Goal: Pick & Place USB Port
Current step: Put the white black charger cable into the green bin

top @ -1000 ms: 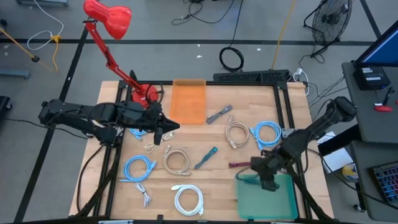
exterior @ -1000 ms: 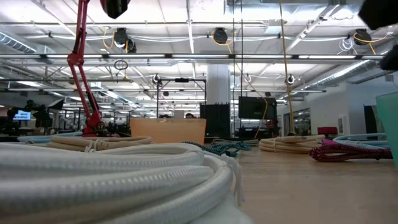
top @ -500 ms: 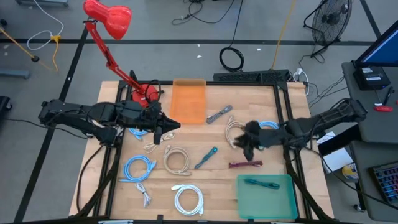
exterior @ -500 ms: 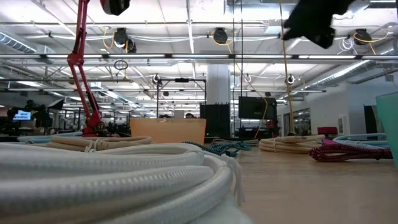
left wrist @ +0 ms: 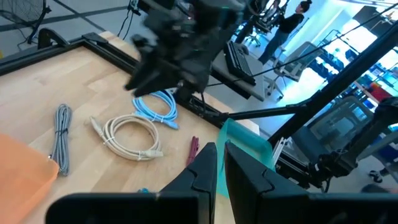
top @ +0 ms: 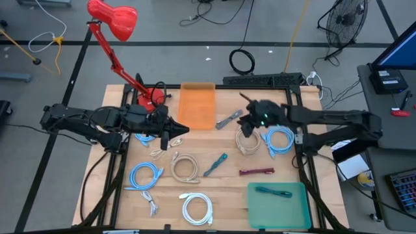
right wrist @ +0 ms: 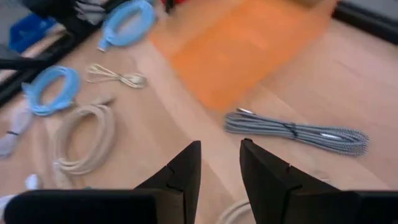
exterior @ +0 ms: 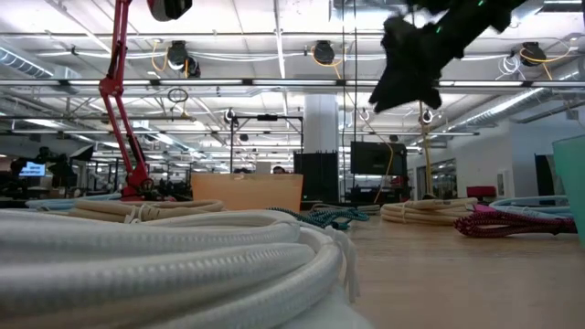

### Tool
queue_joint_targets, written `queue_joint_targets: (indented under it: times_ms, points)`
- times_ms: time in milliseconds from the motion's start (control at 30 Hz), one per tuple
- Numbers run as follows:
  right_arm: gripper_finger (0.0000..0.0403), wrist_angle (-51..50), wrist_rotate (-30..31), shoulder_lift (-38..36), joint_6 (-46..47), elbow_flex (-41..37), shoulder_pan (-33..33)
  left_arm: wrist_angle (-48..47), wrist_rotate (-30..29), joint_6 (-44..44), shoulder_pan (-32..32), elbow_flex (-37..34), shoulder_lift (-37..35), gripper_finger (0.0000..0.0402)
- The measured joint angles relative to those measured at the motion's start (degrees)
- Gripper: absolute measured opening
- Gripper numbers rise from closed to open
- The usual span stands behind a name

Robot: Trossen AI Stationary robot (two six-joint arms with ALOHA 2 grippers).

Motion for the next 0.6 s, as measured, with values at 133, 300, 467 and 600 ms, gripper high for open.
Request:
queue_joint_targets:
  times_ms: [133, 300, 467, 600]
  points:
    - [0.0100, 3.2, -9.2, 5.6, -4.0, 0.0, -6.6, 0.0, 0.0, -0.1, 0.0, 0.0, 0.0, 0.0033]
    - [0.0100, 8.3, -17.9, 13.8, -5.2, 2.6, -10.6, -0.2, 0.0, -0.5, -0.1, 0.0, 0.0, 0.0033]
    - [0.0100, -0.6, -17.7, 23.1, -11.7, 14.7, -11.3, -0.3, 0.0, -0.7, -0.1, 0.0, 0.0, 0.0033]
    - [0.0100, -10.0, -17.2, 29.5, -22.0, 26.5, -10.8, -0.4, 0.2, -1.4, -0.2, 0.0, 0.0, 0.0033]
